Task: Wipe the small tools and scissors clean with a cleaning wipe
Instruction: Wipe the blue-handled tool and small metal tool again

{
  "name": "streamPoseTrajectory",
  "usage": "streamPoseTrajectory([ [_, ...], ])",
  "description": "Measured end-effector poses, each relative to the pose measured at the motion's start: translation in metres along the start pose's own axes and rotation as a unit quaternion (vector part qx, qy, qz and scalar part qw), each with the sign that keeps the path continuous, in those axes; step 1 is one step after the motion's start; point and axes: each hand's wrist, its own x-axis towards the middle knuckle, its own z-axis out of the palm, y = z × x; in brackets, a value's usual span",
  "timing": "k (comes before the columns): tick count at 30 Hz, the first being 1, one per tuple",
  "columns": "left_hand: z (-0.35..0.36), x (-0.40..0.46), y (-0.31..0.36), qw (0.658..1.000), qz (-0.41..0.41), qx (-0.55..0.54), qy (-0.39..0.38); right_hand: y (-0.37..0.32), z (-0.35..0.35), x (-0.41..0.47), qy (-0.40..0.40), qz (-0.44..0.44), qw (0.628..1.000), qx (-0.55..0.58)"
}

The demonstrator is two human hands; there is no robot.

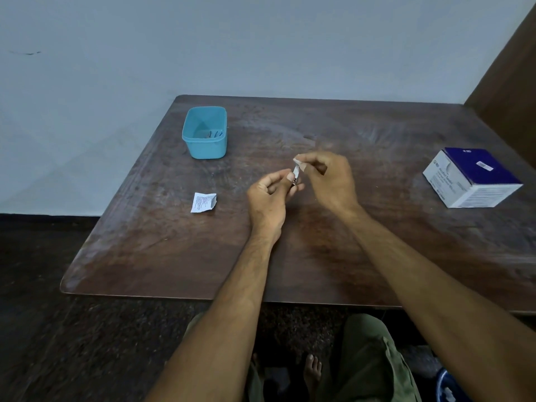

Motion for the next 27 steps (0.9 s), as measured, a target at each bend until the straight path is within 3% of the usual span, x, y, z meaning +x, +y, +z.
streamPoseTrajectory([
  [2,0.0,0.001,-0.001,1.0,-0.004,0.001,-0.008,-0.001,0.006,-0.005,0.023,0.064,0.992,0.103],
  [5,0.001,0.001,-0.003,1.0,-0.003,0.025,-0.018,-0.003,0.009,-0.014,0.049,0.103,0.979,0.17],
  [14,0.003,-0.003,0.0,0.996,-0.001,0.089,-0.023,0.001,0.001,-0.022,0.041,0.17,0.963,0.204],
  [23,-0.003,-0.007,0.018,0.994,-0.043,0.091,0.049,-0.005,0.003,-0.022,0.058,0.25,0.933,0.252],
  [27,-0.02,0.0,0.035,0.984,-0.046,0.161,0.066,-0.007,0.008,-0.019,0.054,0.246,0.933,0.256],
])
